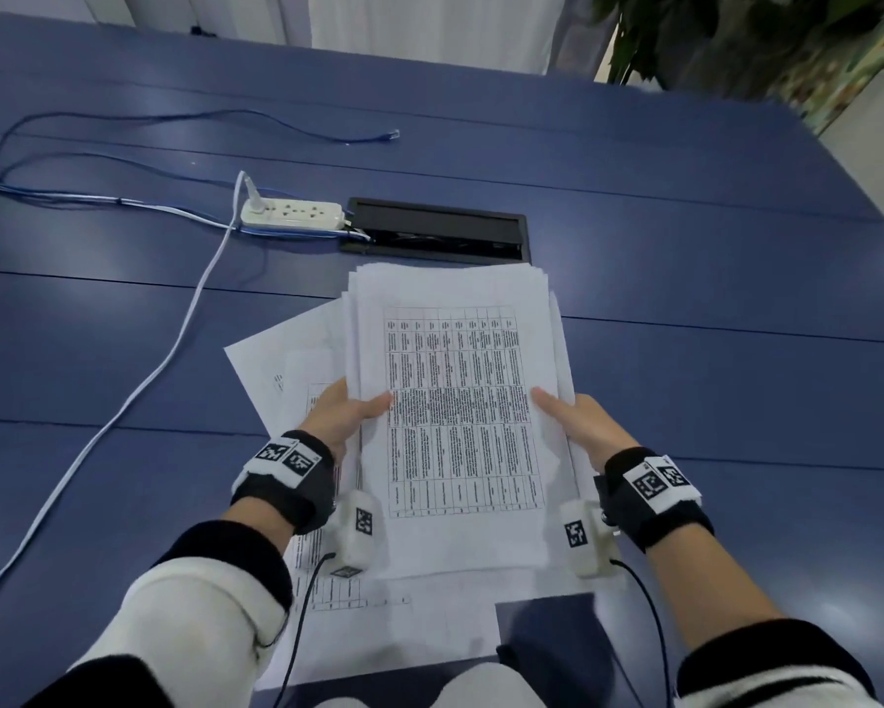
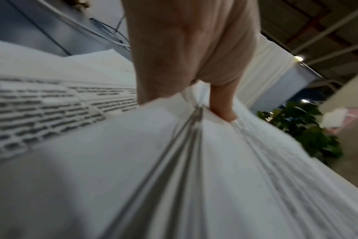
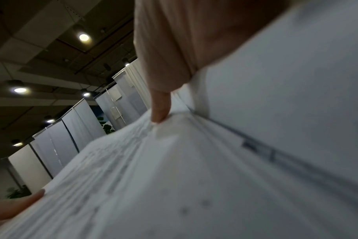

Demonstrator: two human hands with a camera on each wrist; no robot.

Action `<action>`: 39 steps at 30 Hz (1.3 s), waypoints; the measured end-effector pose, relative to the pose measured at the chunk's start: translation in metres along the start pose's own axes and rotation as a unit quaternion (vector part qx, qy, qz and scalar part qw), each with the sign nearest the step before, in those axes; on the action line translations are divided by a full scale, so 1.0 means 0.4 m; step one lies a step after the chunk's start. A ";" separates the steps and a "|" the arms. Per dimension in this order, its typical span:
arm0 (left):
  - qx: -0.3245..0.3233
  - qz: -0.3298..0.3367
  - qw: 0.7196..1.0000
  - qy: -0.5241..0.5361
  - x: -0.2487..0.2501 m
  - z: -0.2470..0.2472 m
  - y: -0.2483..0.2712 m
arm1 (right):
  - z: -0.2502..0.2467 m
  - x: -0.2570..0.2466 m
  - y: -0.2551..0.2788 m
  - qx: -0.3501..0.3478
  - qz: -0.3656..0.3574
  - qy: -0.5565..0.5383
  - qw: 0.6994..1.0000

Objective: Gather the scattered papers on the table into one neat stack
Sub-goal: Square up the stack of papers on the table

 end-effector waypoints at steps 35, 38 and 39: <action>0.125 0.063 0.980 -0.143 -0.041 -0.137 0.052 | 0.020 0.084 0.088 -0.056 0.003 -0.082 0.995; 0.118 0.048 0.981 -0.145 -0.039 -0.135 0.034 | 0.036 0.080 0.085 -0.063 0.007 -0.089 0.994; 0.105 0.044 0.982 -0.152 -0.036 -0.129 0.031 | 0.042 0.081 0.080 -0.064 0.009 -0.084 0.994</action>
Point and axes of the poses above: each hand's wrist, its own y-axis away from the middle knuckle, its own z-axis out of the palm, x = y × z, the point moved 7 cm from there along -y, towards the middle knuckle, and after that the axes turned 3 degrees about -y, right-handed, at the moved point
